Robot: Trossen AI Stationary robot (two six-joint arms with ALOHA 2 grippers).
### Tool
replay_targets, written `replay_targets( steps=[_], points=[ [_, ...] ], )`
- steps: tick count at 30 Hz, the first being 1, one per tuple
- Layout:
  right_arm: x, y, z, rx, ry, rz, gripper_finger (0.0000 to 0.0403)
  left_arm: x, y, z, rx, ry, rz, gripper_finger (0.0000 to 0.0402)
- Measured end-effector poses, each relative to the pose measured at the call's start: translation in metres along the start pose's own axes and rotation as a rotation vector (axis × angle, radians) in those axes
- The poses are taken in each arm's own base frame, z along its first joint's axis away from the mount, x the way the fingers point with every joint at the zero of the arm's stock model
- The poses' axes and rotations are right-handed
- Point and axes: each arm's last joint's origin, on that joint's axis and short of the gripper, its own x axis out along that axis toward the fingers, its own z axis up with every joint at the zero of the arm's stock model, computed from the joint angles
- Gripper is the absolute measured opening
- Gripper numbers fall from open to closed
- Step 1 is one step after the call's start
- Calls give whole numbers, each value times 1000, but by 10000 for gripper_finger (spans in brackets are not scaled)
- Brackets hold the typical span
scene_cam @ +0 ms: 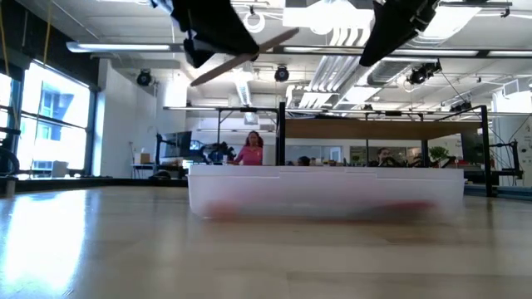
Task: Pack school essentials
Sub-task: Put the white pen into the supply box
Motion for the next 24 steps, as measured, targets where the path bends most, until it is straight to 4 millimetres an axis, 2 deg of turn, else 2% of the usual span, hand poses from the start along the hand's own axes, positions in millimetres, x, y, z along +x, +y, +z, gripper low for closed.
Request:
replay_targets(
  steps=[3,6,14,17,20,24],
  points=[
    [0,0,0,-4,1,-3,119,1,-3,5,36,-31,-39,23],
    [1,1,0,-7,5,-4,119,11,-5,6,67,-28,-63,23],
    [1,0,0,-4,7,-5,119,55,-17,4,239,50,-86,23],
    [1,0,0,-7,9,-3,119,66,-21,7,283,45,-95,23],
    [1,1,-1,-9,16,6,119,78,-23,3,344,60,-93,23],
    [1,1,-1,-8,16,6,119,85,-24,-1,376,58,-95,23]
  ],
)
